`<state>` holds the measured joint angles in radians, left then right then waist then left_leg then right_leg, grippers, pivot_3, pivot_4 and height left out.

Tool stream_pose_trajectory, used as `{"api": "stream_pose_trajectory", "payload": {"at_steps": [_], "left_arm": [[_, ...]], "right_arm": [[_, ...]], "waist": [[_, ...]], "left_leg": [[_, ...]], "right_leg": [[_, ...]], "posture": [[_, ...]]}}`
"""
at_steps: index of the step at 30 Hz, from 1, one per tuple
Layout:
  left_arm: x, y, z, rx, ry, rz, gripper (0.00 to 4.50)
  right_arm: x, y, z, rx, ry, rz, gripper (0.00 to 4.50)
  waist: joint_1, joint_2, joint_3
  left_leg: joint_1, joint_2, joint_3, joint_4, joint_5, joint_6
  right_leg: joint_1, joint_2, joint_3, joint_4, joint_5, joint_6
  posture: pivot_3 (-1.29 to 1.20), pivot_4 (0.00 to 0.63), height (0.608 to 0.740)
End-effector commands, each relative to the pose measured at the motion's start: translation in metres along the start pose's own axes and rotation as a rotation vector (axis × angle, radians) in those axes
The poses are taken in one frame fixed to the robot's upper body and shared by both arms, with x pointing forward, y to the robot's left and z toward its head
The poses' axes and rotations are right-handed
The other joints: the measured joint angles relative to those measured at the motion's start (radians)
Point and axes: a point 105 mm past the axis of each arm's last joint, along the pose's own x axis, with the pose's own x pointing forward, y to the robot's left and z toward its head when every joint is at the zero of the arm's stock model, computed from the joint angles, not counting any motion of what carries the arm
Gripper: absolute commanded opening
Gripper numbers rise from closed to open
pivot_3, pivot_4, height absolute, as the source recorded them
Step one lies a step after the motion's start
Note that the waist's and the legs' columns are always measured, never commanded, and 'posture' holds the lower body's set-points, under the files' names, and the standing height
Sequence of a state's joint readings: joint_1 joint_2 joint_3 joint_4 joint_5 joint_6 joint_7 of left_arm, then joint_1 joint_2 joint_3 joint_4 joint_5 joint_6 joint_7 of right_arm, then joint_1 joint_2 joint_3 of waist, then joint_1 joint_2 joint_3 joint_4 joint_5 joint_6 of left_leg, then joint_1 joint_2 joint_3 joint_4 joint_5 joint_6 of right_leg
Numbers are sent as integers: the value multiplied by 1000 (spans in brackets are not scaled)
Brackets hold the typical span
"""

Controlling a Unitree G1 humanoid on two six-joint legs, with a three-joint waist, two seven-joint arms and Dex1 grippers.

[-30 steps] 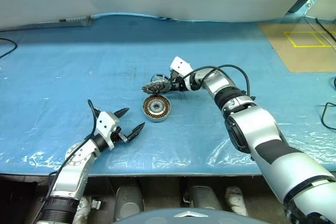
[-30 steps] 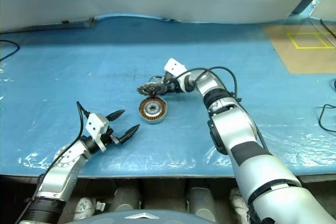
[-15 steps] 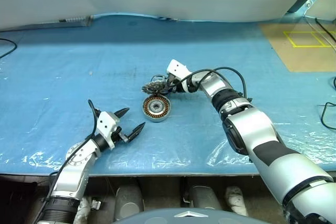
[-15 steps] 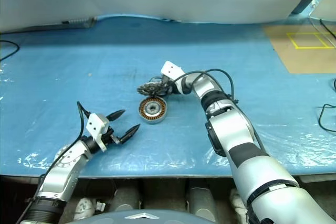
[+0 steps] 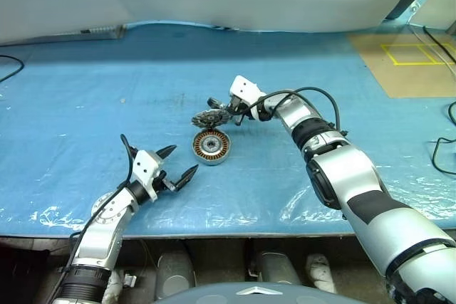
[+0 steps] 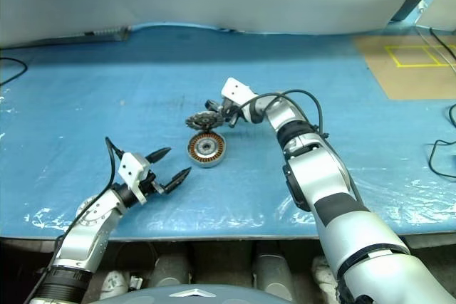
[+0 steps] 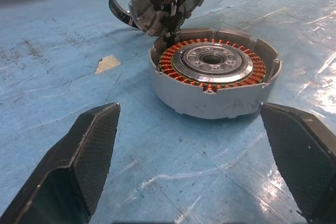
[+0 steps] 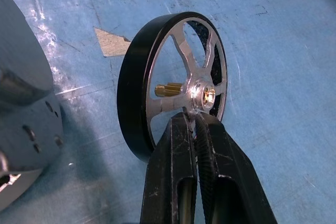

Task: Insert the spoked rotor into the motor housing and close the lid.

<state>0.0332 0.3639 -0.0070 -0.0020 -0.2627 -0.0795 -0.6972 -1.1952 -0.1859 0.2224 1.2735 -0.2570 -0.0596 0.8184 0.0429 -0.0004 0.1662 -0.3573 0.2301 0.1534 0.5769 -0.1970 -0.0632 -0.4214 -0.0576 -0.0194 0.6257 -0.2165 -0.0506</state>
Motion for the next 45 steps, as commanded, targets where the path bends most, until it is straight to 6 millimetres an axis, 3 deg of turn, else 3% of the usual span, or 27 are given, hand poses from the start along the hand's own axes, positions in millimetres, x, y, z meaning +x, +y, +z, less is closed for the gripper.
{"api": "stream_pose_trajectory", "payload": {"at_steps": [1, 6, 14, 20, 31, 37, 42, 45], "left_arm": [[1, 1, 8, 24, -32, -4, 4500], [2, 1, 7, 22, -31, -6, 4500], [4, 3, 7, 24, -34, -15, 4500], [5, 3, 8, 24, -36, -25, 4500], [6, 1, 8, 19, -36, -43, 4500], [6, 1, 6, 15, -31, -51, 4500], [8, 0, 5, 11, -26, -66, 4500], [9, 0, 5, 11, -26, -73, 4500]], "right_arm": [[-1, 8, -32, 18, 100, 23, 21], [-11, 1, -48, -17, 148, -1, 21], [-28, -18, -56, -74, 181, -68, 21], [-43, -16, -73, -71, 207, -43, 21], [-75, 31, -85, -28, 203, -22, 21], [-90, 65, -71, 52, 165, -25, 21], [-99, 73, -59, 88, 156, -35, 21], [-105, 68, -55, 87, 155, -68, 938]], "waist": [[0, 0, 0], [4, 1, 0], [13, 1, 0], [17, 1, 0], [30, -2, -2], [23, -3, -2], [23, -3, -2], [25, -2, -2]], "left_leg": [[0, 0, 0, 0, 0, 0], [-1, 0, 0, 0, 0, 0], [-2, -1, 0, 0, 0, 0], [-3, -1, 0, 0, 0, 0], [-2, -1, 0, -3, 0, 0], [0, -1, 0, -9, 0, 0], [1, -3, 1, -14, 1, -2], [-1, -3, 1, -15, 2, -4]], "right_leg": [[0, 0, 0, 0, 0, 0], [0, 0, 0, -1, 0, 0], [0, -1, 0, -1, 0, 0], [-1, -1, 0, -2, 0, 0], [0, 0, 0, -5, -1, 1], [0, 1, 1, -10, -1, 3], [-1, 2, 3, -14, -1, 3], [-1, 2, 3, -17, -1, 3]], "posture": [[0, 150, 740], [0, 150, 740], [0, 150, 740], [0, 150, 740], [0, 150, 740], [0, 150, 740], [0, 150, 740], [0, 150, 740]]}}
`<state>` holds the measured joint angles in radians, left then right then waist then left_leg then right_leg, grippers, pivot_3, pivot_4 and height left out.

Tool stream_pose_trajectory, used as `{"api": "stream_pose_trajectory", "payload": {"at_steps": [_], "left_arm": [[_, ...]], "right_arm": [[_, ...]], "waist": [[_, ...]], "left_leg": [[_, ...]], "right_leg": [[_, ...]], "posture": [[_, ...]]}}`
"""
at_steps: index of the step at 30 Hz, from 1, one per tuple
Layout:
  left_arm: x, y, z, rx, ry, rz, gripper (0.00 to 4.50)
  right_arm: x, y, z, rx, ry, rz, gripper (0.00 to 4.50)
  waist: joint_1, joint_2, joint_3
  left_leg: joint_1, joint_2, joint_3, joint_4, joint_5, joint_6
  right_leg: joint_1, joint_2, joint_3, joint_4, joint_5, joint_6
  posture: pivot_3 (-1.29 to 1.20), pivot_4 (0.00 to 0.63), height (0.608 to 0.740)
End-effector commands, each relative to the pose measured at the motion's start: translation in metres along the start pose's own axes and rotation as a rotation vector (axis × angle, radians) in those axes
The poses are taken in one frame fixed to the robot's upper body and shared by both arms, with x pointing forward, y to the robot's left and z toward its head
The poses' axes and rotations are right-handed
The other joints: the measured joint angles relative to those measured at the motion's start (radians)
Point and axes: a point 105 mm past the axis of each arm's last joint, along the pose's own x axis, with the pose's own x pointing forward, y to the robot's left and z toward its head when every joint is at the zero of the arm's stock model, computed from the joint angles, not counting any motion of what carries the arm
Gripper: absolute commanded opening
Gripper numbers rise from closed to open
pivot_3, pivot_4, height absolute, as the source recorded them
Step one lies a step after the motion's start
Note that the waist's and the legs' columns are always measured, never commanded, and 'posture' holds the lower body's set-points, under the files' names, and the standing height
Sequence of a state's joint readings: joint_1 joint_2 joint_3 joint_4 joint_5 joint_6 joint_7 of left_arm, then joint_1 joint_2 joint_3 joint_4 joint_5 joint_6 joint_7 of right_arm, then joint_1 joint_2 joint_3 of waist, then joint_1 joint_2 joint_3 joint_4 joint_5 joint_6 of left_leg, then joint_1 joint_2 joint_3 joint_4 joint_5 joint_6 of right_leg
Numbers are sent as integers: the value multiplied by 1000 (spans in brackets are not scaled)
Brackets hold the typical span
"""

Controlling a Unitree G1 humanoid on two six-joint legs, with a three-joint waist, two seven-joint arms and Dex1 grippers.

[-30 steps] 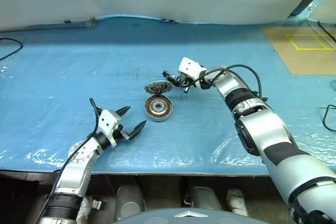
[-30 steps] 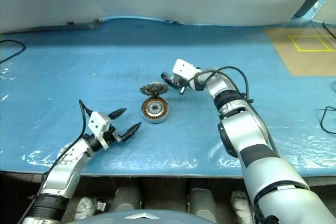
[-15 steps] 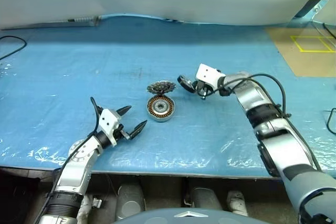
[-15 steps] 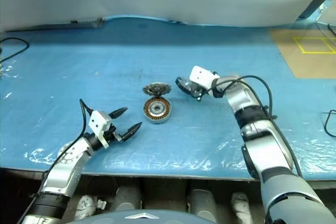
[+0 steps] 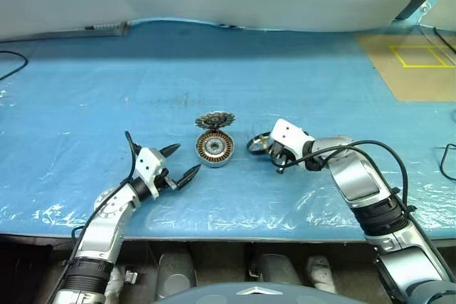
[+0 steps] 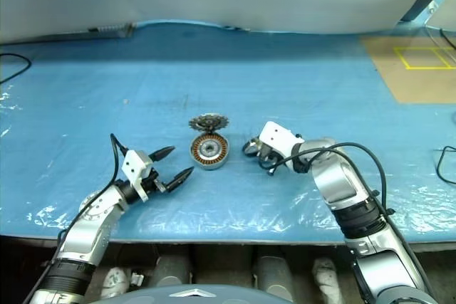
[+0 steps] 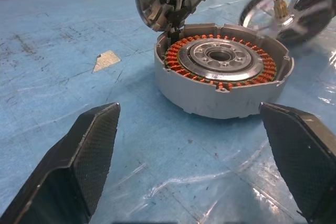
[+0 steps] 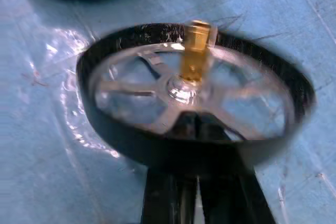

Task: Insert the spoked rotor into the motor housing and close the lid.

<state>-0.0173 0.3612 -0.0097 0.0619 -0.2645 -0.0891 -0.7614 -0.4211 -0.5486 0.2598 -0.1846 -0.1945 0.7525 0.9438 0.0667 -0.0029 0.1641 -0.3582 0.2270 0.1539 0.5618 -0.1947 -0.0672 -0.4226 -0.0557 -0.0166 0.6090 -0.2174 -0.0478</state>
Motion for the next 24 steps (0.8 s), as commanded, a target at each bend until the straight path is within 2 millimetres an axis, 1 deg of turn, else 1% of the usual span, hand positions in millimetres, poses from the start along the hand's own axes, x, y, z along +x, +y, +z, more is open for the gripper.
{"api": "stream_pose_trajectory", "payload": {"at_steps": [1, 2, 3, 8, 12, 15, 19, 24], "left_arm": [[2, 0, 7, 16, -25, -16, 4500], [2, 0, 7, 17, -25, -17, 4500], [2, 0, 7, 17, -25, -18, 4500], [3, 0, 6, 15, -25, -22, 4500], [3, 0, 5, 13, -27, -22, 4500], [3, 0, 5, 12, -26, -21, 4500], [2, 0, 4, 13, -25, -23, 4500], [1, 1, 4, 16, -25, -20, 4500]], "right_arm": [[-13, -7, 14, -27, -31, -46, 1288], [-15, -10, 16, -30, -31, -52, 1551], [-19, -12, 17, -32, -33, -57, 1924], [-29, -15, 26, -24, -55, -52, 1924], [-32, -16, 25, -37, -50, -56, 1924], [-34, -9, 34, -50, -96, -13, 1924], [-29, 5, 44, -81, -139, 48, 1924], [-19, 14, 43, -100, -137, 80, 1924]], "waist": [[1, 0, 0], [1, 0, 0], [1, 0, 0], [0, 1, 1], [2, 1, 1], [2, 1, 1], [1, 1, 1], [2, 1, 1]], "left_leg": [[0, 0, 0, 0, 0, 0], [0, 0, 0, 0, 0, 0], [-1, 0, 0, 0, 0, 0], [0, 0, 0, 0, 0, 0], [0, 0, 0, 0, 0, 0], [0, -1, 0, 0, 0, 0], [1, 0, 0, 0, 0, 0], [0, -1, 0, 1, 0, 0]], "right_leg": [[0, 0, 0, -1, 0, 0], [0, 0, 0, -1, 0, 0], [0, 0, 0, -1, 0, 0], [0, 0, 0, 0, 0, 0], [0, 0, 0, 0, 0, 0], [0, 0, 0, 0, 0, 0], [0, 0, 0, 0, 0, 0], [0, 0, 0, 1, 0, 1]], "posture": [[0, 150, 740], [0, 150, 740], [0, 150, 740], [0, 150, 740], [0, 150, 740], [0, 150, 740], [0, 150, 740], [0, 150, 740]]}}
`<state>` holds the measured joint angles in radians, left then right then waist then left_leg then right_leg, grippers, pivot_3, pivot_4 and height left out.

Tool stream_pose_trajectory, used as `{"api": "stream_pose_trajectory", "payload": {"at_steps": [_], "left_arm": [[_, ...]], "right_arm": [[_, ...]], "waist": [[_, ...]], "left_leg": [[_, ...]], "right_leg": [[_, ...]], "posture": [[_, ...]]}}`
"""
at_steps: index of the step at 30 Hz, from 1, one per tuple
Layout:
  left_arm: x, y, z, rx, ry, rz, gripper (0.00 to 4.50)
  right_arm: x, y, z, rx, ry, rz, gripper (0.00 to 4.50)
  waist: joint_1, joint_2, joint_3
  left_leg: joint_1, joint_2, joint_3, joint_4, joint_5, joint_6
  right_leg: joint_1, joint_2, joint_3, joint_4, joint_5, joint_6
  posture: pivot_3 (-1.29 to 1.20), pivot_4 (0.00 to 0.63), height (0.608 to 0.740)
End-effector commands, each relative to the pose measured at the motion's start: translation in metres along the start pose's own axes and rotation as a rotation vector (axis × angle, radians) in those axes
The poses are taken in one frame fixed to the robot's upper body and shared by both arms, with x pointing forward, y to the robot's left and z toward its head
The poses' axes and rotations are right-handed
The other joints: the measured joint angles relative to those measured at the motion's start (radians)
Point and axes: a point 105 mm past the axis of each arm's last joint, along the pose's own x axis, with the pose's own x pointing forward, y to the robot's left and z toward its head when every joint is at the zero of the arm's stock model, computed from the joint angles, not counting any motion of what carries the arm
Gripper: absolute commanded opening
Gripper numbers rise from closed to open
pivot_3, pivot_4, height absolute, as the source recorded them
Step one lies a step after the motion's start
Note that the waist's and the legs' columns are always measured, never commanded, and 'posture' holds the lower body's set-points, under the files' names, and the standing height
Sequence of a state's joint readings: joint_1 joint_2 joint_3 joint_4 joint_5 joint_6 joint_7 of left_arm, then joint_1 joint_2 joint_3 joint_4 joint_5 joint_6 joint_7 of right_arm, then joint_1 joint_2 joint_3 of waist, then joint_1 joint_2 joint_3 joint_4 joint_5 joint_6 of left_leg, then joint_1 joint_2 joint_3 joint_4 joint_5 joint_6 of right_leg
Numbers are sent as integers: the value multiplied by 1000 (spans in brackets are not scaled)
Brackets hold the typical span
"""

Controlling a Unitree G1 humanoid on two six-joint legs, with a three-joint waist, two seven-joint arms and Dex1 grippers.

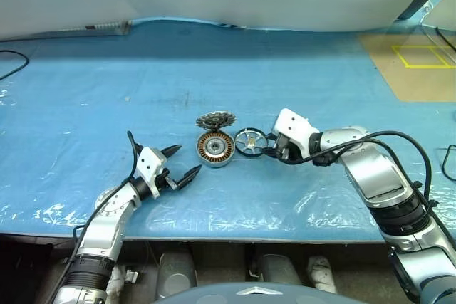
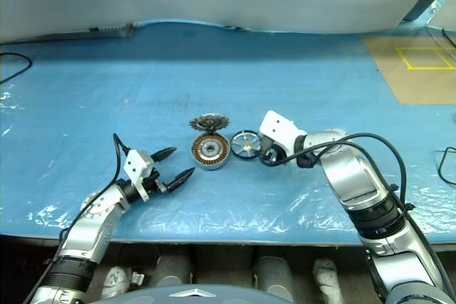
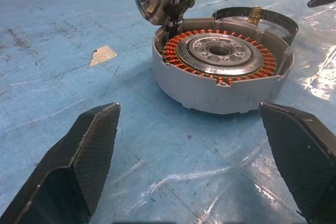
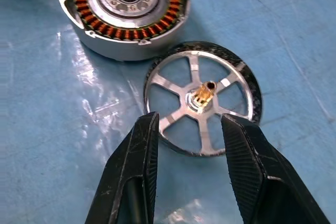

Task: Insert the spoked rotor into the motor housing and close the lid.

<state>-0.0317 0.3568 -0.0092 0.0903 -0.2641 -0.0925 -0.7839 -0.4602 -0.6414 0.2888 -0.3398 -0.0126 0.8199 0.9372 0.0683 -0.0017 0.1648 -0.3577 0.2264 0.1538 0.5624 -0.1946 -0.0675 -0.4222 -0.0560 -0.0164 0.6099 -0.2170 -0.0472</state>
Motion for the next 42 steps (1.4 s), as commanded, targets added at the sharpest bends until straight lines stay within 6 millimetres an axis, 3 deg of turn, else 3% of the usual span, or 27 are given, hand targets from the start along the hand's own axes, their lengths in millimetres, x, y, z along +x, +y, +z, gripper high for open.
{"api": "stream_pose_trajectory", "payload": {"at_steps": [1, 14, 20, 28, 34, 39, 42], "left_arm": [[-2, 1, 7, 26, -28, -1, 4500], [-3, 1, 8, 29, -29, 6, 4500], [-3, 1, 9, 30, -31, 15, 4500], [-5, 1, 10, 28, -33, 22, 4500], [-2, 4, 27, -24, -101, 30, 4500], [3, 1, 51, -110, -171, -3, 4500], [10, -8, 74, -214, -217, -69, 4500]], "right_arm": [[5, 6, 11, -47, -38, 22, 1924], [36, 18, -6, -40, 5, 72, 1924], [41, 10, -20, -16, 50, 38, 39], [24, 12, -18, 112, 4, 58, 39], [-6, -9, 2, 301, -144, 19, 39], [-28, -26, 36, 424, -339, 34, 39], [-42, -34, 68, 477, -501, 83, 39]], "waist": [[0, 0, 0], [0, 0, 0], [0, 0, 0], [3, 0, 0], [2, 0, 0], [0, 0, 0], [-1, 0, 0]], "left_leg": [[0, 0, 0, 0, 0, 0], [0, 0, 0, 0, 0, 0], [1, 0, 0, 2, 0, 0], [4, -1, 0, 2, 0, 0], [4, -1, 0, 2, 0, 0], [5, -1, 0, 3, 0, 0], [6, -1, 1, 3, 0, 0]], "right_leg": [[0, 0, 0, 0, 0, 0], [0, 0, 0, 1, 0, 0], [0, 0, 0, 3, 0, 0], [3, 0, 1, 4, 0, 0], [3, 0, 2, 4, 0, 0], [2, 0, 3, 6, 0, 0], [2, 0, 4, 7, 0, 0]], "posture": [[0, 150, 740], [0, 150, 740], [0, 150, 740], [0, 150, 740], [0, 150, 740], [0, 150, 740], [0, 150, 740]]}}
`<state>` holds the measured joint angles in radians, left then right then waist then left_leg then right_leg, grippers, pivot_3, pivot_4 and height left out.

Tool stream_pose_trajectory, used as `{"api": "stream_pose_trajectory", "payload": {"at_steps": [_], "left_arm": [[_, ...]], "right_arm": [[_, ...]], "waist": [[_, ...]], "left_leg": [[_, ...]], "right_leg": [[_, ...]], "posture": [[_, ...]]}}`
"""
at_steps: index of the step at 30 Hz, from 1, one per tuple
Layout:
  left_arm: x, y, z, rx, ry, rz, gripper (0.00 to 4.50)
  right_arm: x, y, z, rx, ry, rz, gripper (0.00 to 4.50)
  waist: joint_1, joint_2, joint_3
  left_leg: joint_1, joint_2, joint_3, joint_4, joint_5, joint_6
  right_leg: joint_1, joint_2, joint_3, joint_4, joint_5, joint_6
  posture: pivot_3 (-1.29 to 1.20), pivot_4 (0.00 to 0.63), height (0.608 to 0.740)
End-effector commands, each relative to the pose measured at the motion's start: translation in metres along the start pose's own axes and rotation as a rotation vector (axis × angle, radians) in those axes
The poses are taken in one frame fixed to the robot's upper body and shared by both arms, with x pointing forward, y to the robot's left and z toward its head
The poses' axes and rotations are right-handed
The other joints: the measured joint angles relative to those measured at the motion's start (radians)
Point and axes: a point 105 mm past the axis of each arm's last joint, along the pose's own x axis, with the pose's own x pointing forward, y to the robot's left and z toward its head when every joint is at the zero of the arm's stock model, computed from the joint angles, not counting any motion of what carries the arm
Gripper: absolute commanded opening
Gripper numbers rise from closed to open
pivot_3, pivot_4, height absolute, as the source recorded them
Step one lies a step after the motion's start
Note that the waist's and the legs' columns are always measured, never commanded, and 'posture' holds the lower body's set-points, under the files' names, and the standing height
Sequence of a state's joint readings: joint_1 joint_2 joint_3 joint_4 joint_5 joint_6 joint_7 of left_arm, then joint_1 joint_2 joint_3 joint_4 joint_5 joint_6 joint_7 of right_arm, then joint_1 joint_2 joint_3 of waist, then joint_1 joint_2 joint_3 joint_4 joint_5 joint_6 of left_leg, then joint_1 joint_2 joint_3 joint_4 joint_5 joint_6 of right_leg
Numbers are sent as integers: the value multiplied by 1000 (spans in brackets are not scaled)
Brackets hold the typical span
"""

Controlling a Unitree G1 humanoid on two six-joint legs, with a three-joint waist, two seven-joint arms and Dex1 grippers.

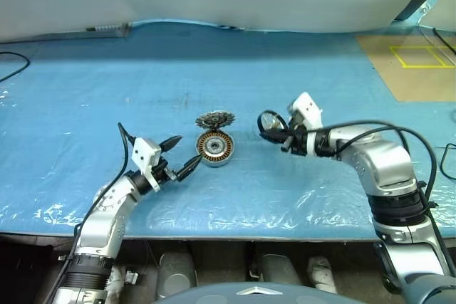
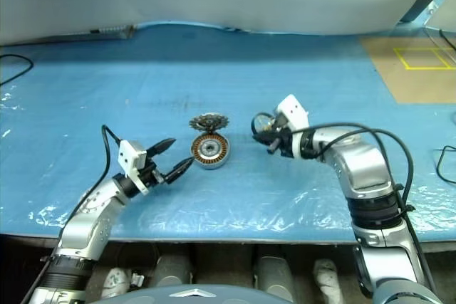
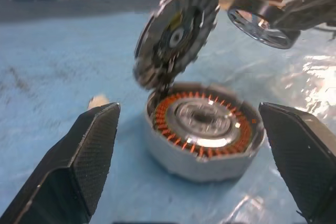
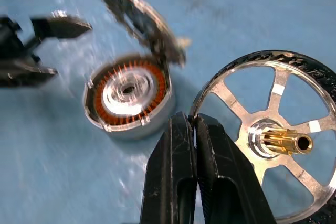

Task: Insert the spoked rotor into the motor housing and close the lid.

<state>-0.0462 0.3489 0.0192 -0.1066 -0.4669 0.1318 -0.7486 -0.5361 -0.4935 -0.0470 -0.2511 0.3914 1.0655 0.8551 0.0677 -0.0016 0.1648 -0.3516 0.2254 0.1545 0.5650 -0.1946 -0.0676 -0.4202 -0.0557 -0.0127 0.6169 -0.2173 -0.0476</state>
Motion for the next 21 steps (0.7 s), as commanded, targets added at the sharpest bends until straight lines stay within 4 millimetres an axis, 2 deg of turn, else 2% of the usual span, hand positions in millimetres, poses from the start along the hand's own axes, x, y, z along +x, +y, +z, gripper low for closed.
{"api": "stream_pose_trajectory", "payload": {"at_steps": [1, 5, 9, 14, 17, 21], "left_arm": [[8, -15, 36, -84, -92, -79, 4500], [11, -29, 52, -147, -118, -168, 4500], [13, -34, 73, -280, -198, -202, 4500], [12, -37, 84, -382, -268, -222, 4500], [14, -35, 86, -542, -322, -190, 4500], [16, -32, 90, -724, -384, -182, 4500]], "right_arm": [[-8, 16, 48, 29, -192, 99, 39], [-9, 28, 78, 101, -315, 212, 39], [-8, 40, 105, 233, -451, 350, 39], [-4, 54, 127, 395, -576, 493, 39], [-3, 65, 147, 535, -695, 621, 39], [-2, 72, 160, 657, -762, 691, 39]], "waist": [[0, 1, 0], [1, 1, 0], [0, 1, 1], [0, 1, 1], [0, 2, 1], [1, 2, 1]], "left_leg": [[-1, 0, 0, 0, 0, 0], [-1, -1, 1, 0, 0, 0], [-1, -1, 1, 0, 0, 0], [-1, -1, 1, -1, 0, -1], [-2, -1, 2, -1, 0, -1], [-4, -1, 2, -2, 0, -1]], "right_leg": [[-1, 0, 0, 1, 0, 0], [-2, 0, 1, 1, 0, 0], [-2, 0, 1, 1, 0, 0], [-3, 0, 2, 1, 0, 0], [-3, 0, 2, 0, 0, 0], [-5, 0, 1, -1, 0, 1]], "posture": [[0, 150, 740], [0, 150, 740], [0, 150, 740], [0, 150, 740], [0, 150, 740], [0, 150, 740]]}}
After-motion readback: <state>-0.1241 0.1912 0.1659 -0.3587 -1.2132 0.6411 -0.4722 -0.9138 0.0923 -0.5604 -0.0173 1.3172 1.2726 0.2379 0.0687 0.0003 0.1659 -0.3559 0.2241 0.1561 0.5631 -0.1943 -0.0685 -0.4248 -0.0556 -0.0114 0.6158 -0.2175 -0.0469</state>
